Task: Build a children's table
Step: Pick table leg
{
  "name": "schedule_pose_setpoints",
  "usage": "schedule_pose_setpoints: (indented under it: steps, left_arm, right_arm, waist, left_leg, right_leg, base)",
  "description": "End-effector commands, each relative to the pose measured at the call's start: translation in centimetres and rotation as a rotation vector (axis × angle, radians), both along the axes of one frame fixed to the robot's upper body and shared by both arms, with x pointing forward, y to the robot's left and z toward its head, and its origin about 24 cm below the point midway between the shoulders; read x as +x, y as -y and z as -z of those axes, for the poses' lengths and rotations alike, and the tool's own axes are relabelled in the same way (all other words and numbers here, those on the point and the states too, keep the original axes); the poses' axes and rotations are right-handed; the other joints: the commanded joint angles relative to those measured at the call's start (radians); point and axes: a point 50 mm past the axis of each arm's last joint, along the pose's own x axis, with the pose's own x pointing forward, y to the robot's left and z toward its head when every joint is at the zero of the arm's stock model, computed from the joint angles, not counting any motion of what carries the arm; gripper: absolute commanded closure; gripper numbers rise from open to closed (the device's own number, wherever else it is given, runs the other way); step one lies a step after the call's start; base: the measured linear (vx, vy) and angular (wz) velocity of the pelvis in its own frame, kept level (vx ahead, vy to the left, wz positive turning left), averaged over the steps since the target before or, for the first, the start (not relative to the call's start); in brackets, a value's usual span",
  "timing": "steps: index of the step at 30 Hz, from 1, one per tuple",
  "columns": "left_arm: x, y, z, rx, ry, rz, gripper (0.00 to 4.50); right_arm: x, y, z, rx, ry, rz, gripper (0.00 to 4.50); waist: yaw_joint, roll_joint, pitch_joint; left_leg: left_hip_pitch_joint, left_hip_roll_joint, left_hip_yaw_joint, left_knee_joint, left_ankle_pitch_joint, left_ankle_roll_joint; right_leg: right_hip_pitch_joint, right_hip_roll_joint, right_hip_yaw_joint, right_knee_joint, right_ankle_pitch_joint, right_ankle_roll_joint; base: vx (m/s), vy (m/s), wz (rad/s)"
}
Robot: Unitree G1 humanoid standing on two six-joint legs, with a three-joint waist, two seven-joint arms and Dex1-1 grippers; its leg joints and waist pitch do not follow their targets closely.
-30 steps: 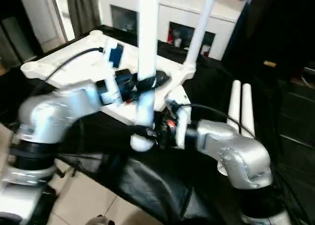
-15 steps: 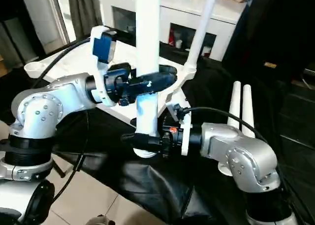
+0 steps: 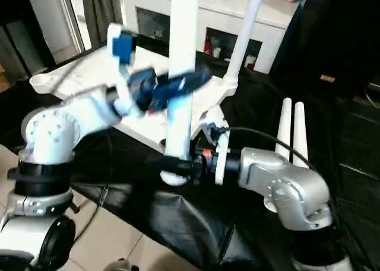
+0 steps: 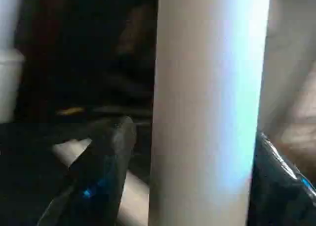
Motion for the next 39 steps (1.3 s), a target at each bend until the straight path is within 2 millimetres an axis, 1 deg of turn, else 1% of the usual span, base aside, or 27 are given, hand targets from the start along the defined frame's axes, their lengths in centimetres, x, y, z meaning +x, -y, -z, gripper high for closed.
schedule_pose_setpoints:
  steps: [1,2,3,4,6,8,9,11,12,15,17,20,21,22,25,26,27,29,30,31,32,33,34,35,36,37,39]
  left_arm:
    - [0.4,0.6,2.2,0.111,-0.068,-0.106,1.47]
    - [0.4,0.7,2.3,0.107,-0.079,-0.121,1.47]
    - [0.4,1.1,2.6,0.093,-0.11,-0.154,1.47]
    - [0.4,1.1,2.6,0.093,-0.113,-0.16,1.47]
    - [0.5,1.7,3.2,0.108,-0.131,-0.238,1.47]
    - [0.6,2.0,3.5,0.118,-0.131,-0.267,1.47]
    - [0.6,2.1,3.7,0.12,-0.135,-0.286,1.47]
    - [1.0,2.1,3.9,0.112,-0.141,-0.371,1.47]
    - [1.2,2.0,3.8,0.097,-0.143,-0.407,1.82]
    - [1.7,1.7,3.5,0.062,-0.151,-0.471,1.88]
    - [1.8,1.6,3.3,0.049,-0.154,-0.485,2.18]
    - [2.2,1.3,2.7,0.003,-0.147,-0.512,2.25]
    - [2.2,1.3,2.6,-0.007,-0.144,-0.513,2.45]
    - [2.2,1.3,2.5,-0.011,-0.14,-0.51,2.51]
    - [1.8,1.3,2.3,-0.009,-0.117,-0.455,2.54]
    - [1.7,1.4,2.3,-0.003,-0.11,-0.43,2.55]
    - [1.5,1.4,2.4,0.008,-0.107,-0.406,2.55]
    - [1.4,1.2,2.4,0.018,-0.103,-0.379,2.55]
    - [1.3,1.1,2.4,0.024,-0.1,-0.354,2.55]
    - [1.2,1.1,2.3,0.029,-0.098,-0.334,2.56]
    - [1.1,1.0,2.3,0.036,-0.096,-0.303,2.57]
    - [0.9,0.9,2.1,0.042,-0.097,-0.25,2.57]
    - [0.7,0.8,2.0,0.049,-0.103,-0.191,2.57]
    - [0.6,0.7,2.0,0.052,-0.102,-0.173,2.57]
    - [0.4,0.6,1.8,0.064,-0.09,-0.117,2.57]
    - [0.2,0.5,1.7,0.069,-0.082,-0.089,2.57]
    - [0.0,0.3,1.3,0.066,-0.075,-0.027,2.57]
  right_arm:
    - [0.9,-0.6,-1.0,-0.033,0.108,0.075,1.83]
    - [1.1,-0.7,-0.9,-0.041,0.114,0.098,1.84]
    - [1.5,-0.8,-0.7,-0.067,0.131,0.149,1.84]
    - [1.6,-0.9,-0.7,-0.076,0.136,0.16,1.84]
    - [2.4,-1.2,-0.2,-0.159,0.182,0.26,1.84]
    - [2.5,-1.6,-0.2,-0.143,0.179,0.278,1.84]
    - [2.5,-1.8,-0.2,-0.128,0.173,0.291,1.84]
    - [2.7,-2.3,-0.3,-0.106,0.168,0.323,1.84]
    - [2.7,-2.4,-0.2,-0.107,0.171,0.328,1.84]
    - [2.7,-2.7,-0.2,-0.105,0.175,0.339,1.84]
    - [2.7,-2.8,-0.1,-0.105,0.177,0.343,1.84]
    - [2.7,-2.9,0.0,-0.103,0.176,0.35,1.84]
    - [2.7,-2.9,0.0,-0.102,0.175,0.351,1.85]
    - [2.7,-2.9,0.0,-0.101,0.175,0.35,1.85]
    - [2.8,-2.9,-0.1,-0.093,0.176,0.35,1.85]
    - [2.7,-2.8,-0.2,-0.072,0.166,0.34,1.5]
    - [2.7,-2.7,-0.4,-0.048,0.154,0.325,1.15]
    - [2.5,-2.6,-0.6,-0.016,0.135,0.296,1.13]
    - [2.3,-2.5,-0.8,-0.001,0.123,0.263,1.04]
    - [2.1,-2.3,-0.9,0.003,0.119,0.23,0.89]
    - [1.8,-2.1,-1.1,0.001,0.121,0.177,0.76]
    - [1.3,-1.7,-1.4,-0.004,0.128,0.114,0.76]
    - [1.0,-1.2,-1.7,-0.002,0.122,0.064,0.7]
    - [0.9,-1.1,-1.8,0.0,0.12,0.05,0.68]
    - [0.6,-0.6,-2.2,0.007,0.117,0.003,0.68]
    - [0.5,-0.5,-2.4,0.011,0.112,-0.017,0.68]
    - [0.3,0.0,-2.7,0.029,0.09,-0.073,0.68]
  waist:
    - [-0.001,0.003,-0.074]
    - [-0.001,0.003,-0.075]
    - [-0.001,0.006,-0.077]
    - [-0.003,0.005,-0.078]
    - [-0.005,0.004,-0.078]
    - [-0.005,0.005,-0.078]
    - [-0.007,0.008,-0.077]
    - [-0.008,0.008,-0.078]
    - [-0.009,0.01,-0.077]
    - [-0.008,0.01,-0.076]
    - [-0.008,0.008,-0.076]
    - [-0.008,0.007,-0.074]
    - [-0.007,0.008,-0.075]
    - [-0.007,0.006,-0.075]
    - [-0.007,0.007,-0.075]
    - [-0.007,0.006,-0.075]
    - [-0.007,0.008,-0.076]
    - [-0.008,0.008,-0.075]
    - [-0.007,0.008,-0.075]
    - [-0.008,0.003,-0.074]
    - [-0.006,0.008,-0.076]
    - [-0.004,0.007,-0.077]
    - [0.0,0.004,-0.074]
    - [-0.001,0.004,-0.074]
    - [-0.001,0.001,-0.074]
    - [0.0,0.002,-0.075]
    - [-0.002,-0.001,-0.072]
  left_leg:
    - [0.01,0.033,-0.013,-0.068,-0.184,-0.05]
    - [0.008,0.03,-0.013,-0.067,-0.179,-0.053]
    - [0.007,0.03,-0.013,-0.065,-0.169,-0.054]
    - [0.007,0.031,-0.013,-0.065,-0.164,-0.055]
    - [0.005,0.029,-0.012,-0.064,-0.152,-0.055]
    - [0.006,0.028,-0.012,-0.064,-0.159,-0.049]
    - [0.006,0.028,-0.012,-0.065,-0.171,-0.044]
    - [0.007,0.029,-0.012,-0.065,-0.174,-0.04]
    - [0.007,0.03,-0.013,-0.065,-0.181,-0.041]
    - [0.007,0.028,-0.013,-0.066,-0.187,-0.04]
    - [0.007,0.027,-0.013,-0.066,-0.195,-0.039]
    - [0.008,0.026,-0.012,-0.066,-0.202,-0.036]
    - [0.008,0.027,-0.014,-0.067,-0.201,-0.037]
    - [0.008,0.028,-0.014,-0.067,-0.203,-0.036]
    - [0.007,0.028,-0.014,-0.067,-0.199,-0.034]
    - [0.008,0.028,-0.014,-0.068,-0.198,-0.032]
    - [0.008,0.029,-0.014,-0.068,-0.2,-0.033]
    - [0.011,0.029,-0.013,-0.068,-0.208,-0.03]
    - [0.009,0.028,-0.014,-0.068,-0.206,-0.027]
    - [0.009,0.029,-0.013,-0.068,-0.202,-0.026]
    - [0.009,0.03,-0.013,-0.067,-0.187,-0.025]
    - [0.01,0.029,-0.013,-0.065,-0.178,-0.023]
    - [0.011,0.028,-0.01,-0.063,-0.176,-0.015]
    - [0.008,0.028,-0.01,-0.064,-0.17,-0.013]
    - [0.007,0.028,-0.011,-0.065,-0.159,-0.01]
    - [0.009,0.029,-0.01,-0.064,-0.157,-0.01]
    - [0.01,0.028,-0.008,-0.064,-0.17,-0.008]
  right_leg:
    - [0.048,-0.079,0.046,-0.083,-0.335,-0.064]
    - [0.05,-0.079,0.045,-0.083,-0.328,-0.064]
    - [0.05,-0.077,0.045,-0.08,-0.298,-0.075]
    - [0.051,-0.076,0.045,-0.076,-0.273,-0.083]
    - [0.052,-0.073,0.045,-0.073,-0.217,-0.101]
    - [0.053,-0.073,0.046,-0.074,-0.215,-0.101]
    - [0.052,-0.072,0.046,-0.075,-0.216,-0.099]
    - [0.052,-0.071,0.046,-0.075,-0.208,-0.1]
    - [0.052,-0.071,0.046,-0.076,-0.201,-0.099]
    - [0.053,-0.071,0.046,-0.076,-0.197,-0.095]
    - [0.053,-0.071,0.045,-0.078,-0.213,-0.089]
    - [0.051,-0.072,0.045,-0.082,-0.24,-0.079]
    - [0.051,-0.072,0.046,-0.081,-0.24,-0.078]
    - [0.05,-0.072,0.046,-0.081,-0.242,-0.077]
    - [0.05,-0.072,0.046,-0.079,-0.233,-0.078]
    - [0.049,-0.073,0.046,-0.079,-0.234,-0.078]
    - [0.049,-0.073,0.046,-0.078,-0.231,-0.08]
    - [0.049,-0.072,0.046,-0.077,-0.225,-0.084]
    - [0.05,-0.073,0.046,-0.076,-0.22,-0.087]
    - [0.052,-0.071,0.046,-0.075,-0.217,-0.086]
    - [0.05,-0.072,0.047,-0.072,-0.198,-0.093]
    - [0.054,-0.07,0.046,-0.069,-0.184,-0.093]
    - [0.052,-0.071,0.048,-0.07,-0.184,-0.098]
    - [0.054,-0.072,0.048,-0.069,-0.185,-0.101]
    - [0.053,-0.073,0.047,-0.069,-0.195,-0.102]
    - [0.052,-0.074,0.047,-0.07,-0.197,-0.108]
    - [0.051,-0.075,0.047,-0.074,-0.233,-0.117]
  base:
    - [0.0,0.0,0.0]
    - [0.0,0.0,0.0]
    - [0.0,0.0,0.0]
    - [0.0,0.0,0.0]
    - [0.0,0.0,0.0]
    - [0.0,0.0,0.0]
    - [0.0,0.0,0.0]
    - [0.0,0.0,0.0]
    - [0.0,0.0,0.0]
    - [0.0,0.0,0.0]
    - [0.0,0.0,0.0]
    - [0.0,0.0,0.0]
    - [0.0,0.0,0.0]
    - [0.0,0.0,0.0]
    - [0.0,0.0,0.0]
    - [0.0,0.0,0.0]
    - [0.0,0.0,0.0]
    - [0.0,0.0,0.0]
    - [0.0,0.0,0.0]
    - [0.0,0.0,0.0]
    - [0.0,0.0,0.0]
    - [0.0,0.0,0.0]
    - [0.0,0.0,0.0]
    - [0.0,0.0,0.0]
    - [0.0,0.0,0.0]
    - [0.0,0.0,0.0]
    - [0.0,0.0,0.0]
